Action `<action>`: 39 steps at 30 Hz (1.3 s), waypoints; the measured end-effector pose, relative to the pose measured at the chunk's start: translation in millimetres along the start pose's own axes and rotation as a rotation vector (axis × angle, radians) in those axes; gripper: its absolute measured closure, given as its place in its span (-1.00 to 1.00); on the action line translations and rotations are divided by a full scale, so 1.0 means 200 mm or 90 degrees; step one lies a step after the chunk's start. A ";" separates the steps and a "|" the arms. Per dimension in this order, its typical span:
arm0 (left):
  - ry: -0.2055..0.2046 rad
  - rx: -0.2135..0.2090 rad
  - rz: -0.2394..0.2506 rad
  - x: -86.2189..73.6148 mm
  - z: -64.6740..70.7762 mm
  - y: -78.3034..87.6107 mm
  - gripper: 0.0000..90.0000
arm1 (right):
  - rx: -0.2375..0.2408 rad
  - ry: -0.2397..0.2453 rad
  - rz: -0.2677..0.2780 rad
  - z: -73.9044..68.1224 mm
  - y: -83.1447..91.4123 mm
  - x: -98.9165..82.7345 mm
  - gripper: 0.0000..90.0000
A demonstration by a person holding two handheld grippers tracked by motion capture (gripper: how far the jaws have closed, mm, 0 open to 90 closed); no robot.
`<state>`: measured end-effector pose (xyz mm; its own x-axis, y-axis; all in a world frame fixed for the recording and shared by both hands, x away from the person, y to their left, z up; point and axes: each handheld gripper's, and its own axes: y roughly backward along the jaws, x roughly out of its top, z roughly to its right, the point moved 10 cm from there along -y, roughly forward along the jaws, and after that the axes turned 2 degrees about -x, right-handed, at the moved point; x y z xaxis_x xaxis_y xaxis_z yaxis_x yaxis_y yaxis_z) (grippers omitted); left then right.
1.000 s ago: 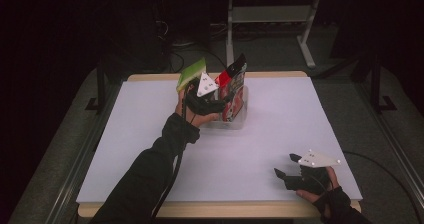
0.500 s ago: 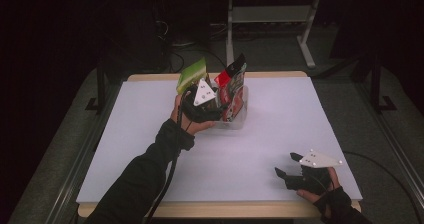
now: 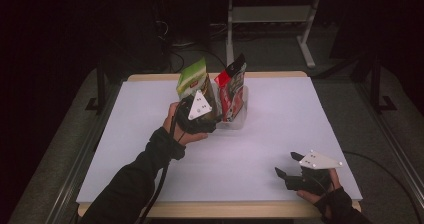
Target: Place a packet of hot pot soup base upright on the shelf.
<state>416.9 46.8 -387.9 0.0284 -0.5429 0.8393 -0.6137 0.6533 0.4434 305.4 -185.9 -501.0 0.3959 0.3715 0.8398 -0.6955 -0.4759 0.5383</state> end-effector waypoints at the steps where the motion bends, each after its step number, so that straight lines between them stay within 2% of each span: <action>1: 0.003 -0.005 0.000 -0.01 0.00 0.01 -0.19 | -0.002 0.002 0.001 0.00 0.00 0.00 -0.47; 4: -0.004 -0.003 -0.007 -0.05 0.01 0.02 -0.19 | -0.005 0.004 0.003 0.00 0.01 0.01 -0.47; 7: 0.002 0.002 -0.020 -0.10 -0.01 0.03 -0.19 | -0.005 0.006 0.003 0.00 0.01 0.01 -0.47; 8: -0.003 0.006 -0.024 -0.12 -0.02 0.03 -0.19 | -0.004 0.008 0.002 -0.01 0.01 0.01 -0.47; 10: 0.004 0.004 -0.026 -0.14 -0.02 0.03 -0.19 | -0.003 0.010 0.001 -0.01 0.01 0.01 -0.47; 12: -0.002 0.006 -0.035 -0.17 -0.02 0.04 -0.19 | -0.003 0.010 0.004 -0.01 0.01 0.01 -0.47; 16: 0.002 0.006 -0.039 -0.21 -0.03 0.05 -0.18 | -0.002 0.011 0.001 -0.01 0.01 0.01 -0.47; 22: 0.008 0.002 -0.043 -0.27 -0.01 0.07 -0.18 | -0.002 0.012 0.001 -0.01 0.00 0.01 -0.47; 24: 0.000 0.006 -0.051 -0.30 0.00 0.07 -0.19 | -0.001 0.012 0.001 -0.02 0.00 0.01 -0.47; 30: 0.008 0.006 -0.068 -0.39 0.01 0.08 -0.20 | 0.001 0.015 0.003 -0.02 0.01 0.01 -0.47; 39: -0.001 0.011 -0.085 -0.47 0.02 0.11 -0.22 | 0.006 0.019 -0.001 -0.04 0.00 0.01 -0.47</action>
<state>397.0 109.9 -459.1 0.1098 -0.6255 0.7725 -0.6176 0.5660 0.5461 302.0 -178.8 -500.0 0.3787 0.3962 0.8364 -0.6889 -0.4828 0.5406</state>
